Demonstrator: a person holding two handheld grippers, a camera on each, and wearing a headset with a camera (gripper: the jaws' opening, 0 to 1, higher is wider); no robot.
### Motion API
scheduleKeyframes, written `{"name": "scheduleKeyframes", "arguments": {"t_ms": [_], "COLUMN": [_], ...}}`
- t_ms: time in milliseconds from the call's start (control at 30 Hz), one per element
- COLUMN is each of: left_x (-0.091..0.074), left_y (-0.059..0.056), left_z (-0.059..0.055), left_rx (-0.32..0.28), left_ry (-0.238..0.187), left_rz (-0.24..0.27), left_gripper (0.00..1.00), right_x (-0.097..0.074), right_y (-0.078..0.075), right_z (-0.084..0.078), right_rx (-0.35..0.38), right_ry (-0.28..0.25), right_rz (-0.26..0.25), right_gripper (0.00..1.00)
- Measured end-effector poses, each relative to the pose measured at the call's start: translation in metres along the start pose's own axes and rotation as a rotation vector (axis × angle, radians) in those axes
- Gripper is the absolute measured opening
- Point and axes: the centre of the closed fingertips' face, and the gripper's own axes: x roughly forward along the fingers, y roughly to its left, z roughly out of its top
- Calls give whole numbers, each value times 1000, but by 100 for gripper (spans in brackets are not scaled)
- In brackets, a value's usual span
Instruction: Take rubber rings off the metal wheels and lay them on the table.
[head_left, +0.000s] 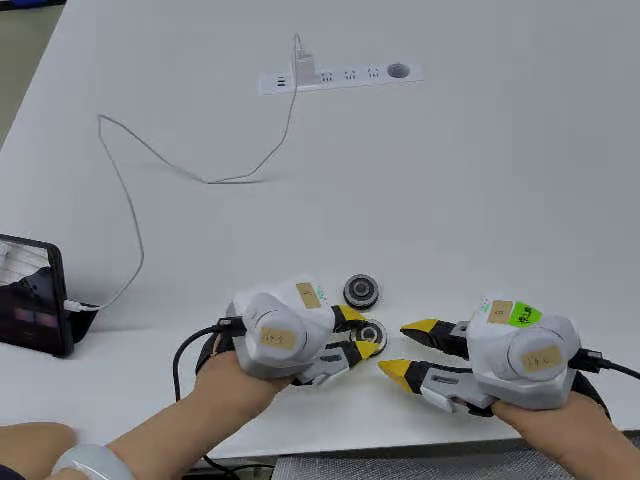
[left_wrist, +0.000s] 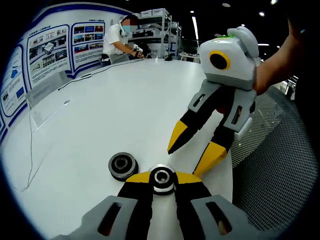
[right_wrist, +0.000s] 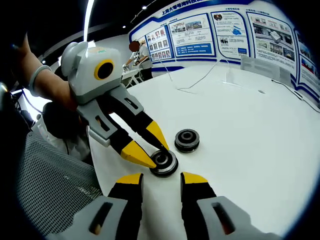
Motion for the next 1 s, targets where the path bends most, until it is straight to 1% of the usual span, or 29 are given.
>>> {"name": "scheduleKeyframes", "arguments": {"t_ms": [133, 367, 533, 633, 800, 900, 967, 1000], "left_x": [1, 2, 2, 3, 3, 3, 4, 4], "left_y": [0, 2, 2, 3, 4, 4, 5, 5], "left_z": [-2, -2, -2, -3, -4, -4, -4, -4], "left_rx": [5, 11, 33, 35, 30, 30, 29, 29], "left_ry": [11, 11, 11, 9, 4, 5, 3, 2], "left_rz": [1, -1, -2, 0, 1, 2, 2, 1], "left_gripper": [17, 14, 14, 14, 14, 14, 14, 14], "right_x": [0, 0, 2, 4, 7, 8, 8, 7], "right_y": [0, -1, -3, -5, -7, -8, -10, -12], "right_z": [-2, -3, 1, 4, 3, 2, 2, 2], "right_rx": [12, 20, 54, 75, 106, 112, 123, 142], "right_ry": [-3, -5, -23, -30, -25, -25, -26, -26], "right_rz": [-2, -1, -1, -2, -4, -5, -6, -14], "right_gripper": [31, 31, 31, 30, 28, 26, 23, 21]}}
